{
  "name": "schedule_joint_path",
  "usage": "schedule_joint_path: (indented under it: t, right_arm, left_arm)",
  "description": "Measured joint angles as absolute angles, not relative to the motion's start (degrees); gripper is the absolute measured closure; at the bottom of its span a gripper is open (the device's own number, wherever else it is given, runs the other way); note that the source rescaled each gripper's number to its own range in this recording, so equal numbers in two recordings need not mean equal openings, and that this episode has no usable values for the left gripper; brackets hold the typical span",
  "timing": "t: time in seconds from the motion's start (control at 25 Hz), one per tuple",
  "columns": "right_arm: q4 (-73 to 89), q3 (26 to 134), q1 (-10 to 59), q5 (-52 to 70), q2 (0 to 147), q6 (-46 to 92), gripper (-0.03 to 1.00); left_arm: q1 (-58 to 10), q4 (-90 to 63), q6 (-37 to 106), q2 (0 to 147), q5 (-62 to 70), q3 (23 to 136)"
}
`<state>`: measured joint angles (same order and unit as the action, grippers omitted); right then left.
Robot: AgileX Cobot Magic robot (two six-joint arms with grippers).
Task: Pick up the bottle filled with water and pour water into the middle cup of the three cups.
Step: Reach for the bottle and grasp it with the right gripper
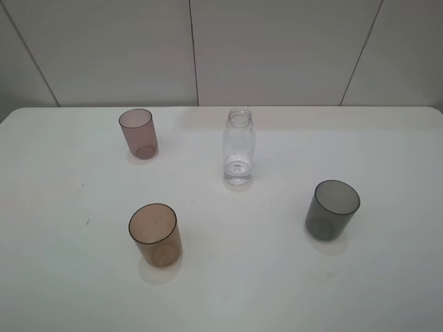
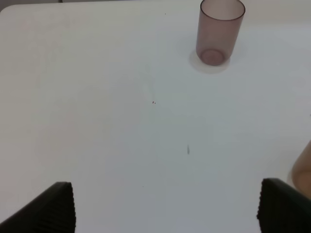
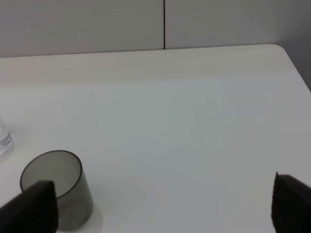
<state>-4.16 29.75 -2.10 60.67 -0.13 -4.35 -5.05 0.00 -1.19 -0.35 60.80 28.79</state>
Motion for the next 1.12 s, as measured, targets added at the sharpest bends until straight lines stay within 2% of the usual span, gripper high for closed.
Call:
schedule_joint_path:
  t: [1.12]
  right_arm:
    - [-4.16,29.75,-2.1,60.67,-0.13,-4.35,-0.03]
  left_arm:
    - [-5.05,0.0,-1.19,-0.35,60.8,28.79]
